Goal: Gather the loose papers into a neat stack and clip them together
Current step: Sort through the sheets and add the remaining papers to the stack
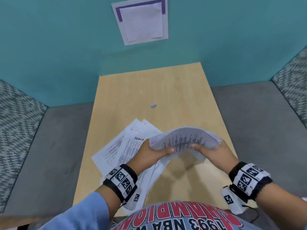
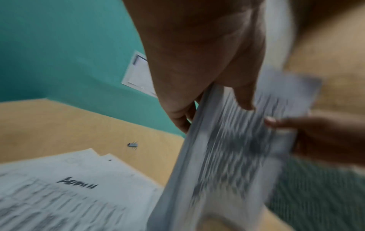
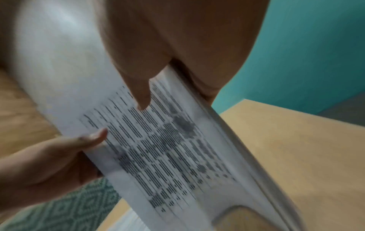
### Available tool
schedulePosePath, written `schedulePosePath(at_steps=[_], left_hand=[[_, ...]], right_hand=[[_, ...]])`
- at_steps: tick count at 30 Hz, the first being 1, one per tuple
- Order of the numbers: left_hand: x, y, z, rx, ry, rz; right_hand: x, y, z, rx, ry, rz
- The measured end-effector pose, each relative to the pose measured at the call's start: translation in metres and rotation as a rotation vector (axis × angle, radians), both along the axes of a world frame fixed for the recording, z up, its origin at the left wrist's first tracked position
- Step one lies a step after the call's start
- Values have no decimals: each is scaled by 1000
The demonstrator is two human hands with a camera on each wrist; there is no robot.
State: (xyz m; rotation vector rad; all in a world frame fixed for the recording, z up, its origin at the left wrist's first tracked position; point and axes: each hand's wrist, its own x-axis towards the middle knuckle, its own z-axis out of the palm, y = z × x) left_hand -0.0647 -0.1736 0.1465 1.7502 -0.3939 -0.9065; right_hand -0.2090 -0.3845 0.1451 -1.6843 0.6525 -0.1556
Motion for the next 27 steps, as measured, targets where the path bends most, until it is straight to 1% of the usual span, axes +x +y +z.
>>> schedulePosePath(at_steps=[2, 3, 7, 10, 12, 14, 15, 18, 19, 21, 23, 24, 25, 27], left_hand=[[-3, 0, -10, 70, -34, 55], [-1, 0, -13, 73, -75, 85], [-2, 0, -2, -1, -188, 120], [-6, 0, -5, -6, -192, 133], [-9, 4, -15, 40, -124, 61], [-12, 9, -30, 120, -50, -55], [-11, 11, -36, 152, -41, -113], [3, 22, -60, 222, -130, -240], [11, 27, -68, 296, -164, -275], [31, 43, -88, 537, -221, -288], [54, 67, -110, 816, -279, -250], [65, 82, -123, 925, -296, -217], [73, 95, -132, 1011, -298, -180], [83, 115, -145, 1117, -285, -121]], right_hand=[[-2, 0, -10, -14, 8, -29], [-1, 0, -10, -26, -1, -50], [-6, 1, 0, -8, -80, -133], [-13, 5, -1, -47, -124, -141], [-18, 6, -13, -22, -75, -117], [-22, 5, -26, 7, 23, -99], [-22, 3, -31, 0, 64, -103], [-22, -11, -47, -43, 135, -148], [-23, -16, -50, -45, 137, -167], [-25, -27, -53, -54, 122, -219], [-33, -37, -50, -55, 91, -270], [-40, -43, -49, -40, 72, -308], [-47, -47, -48, -24, 56, -338], [-62, -53, -50, -9, 47, -392]])
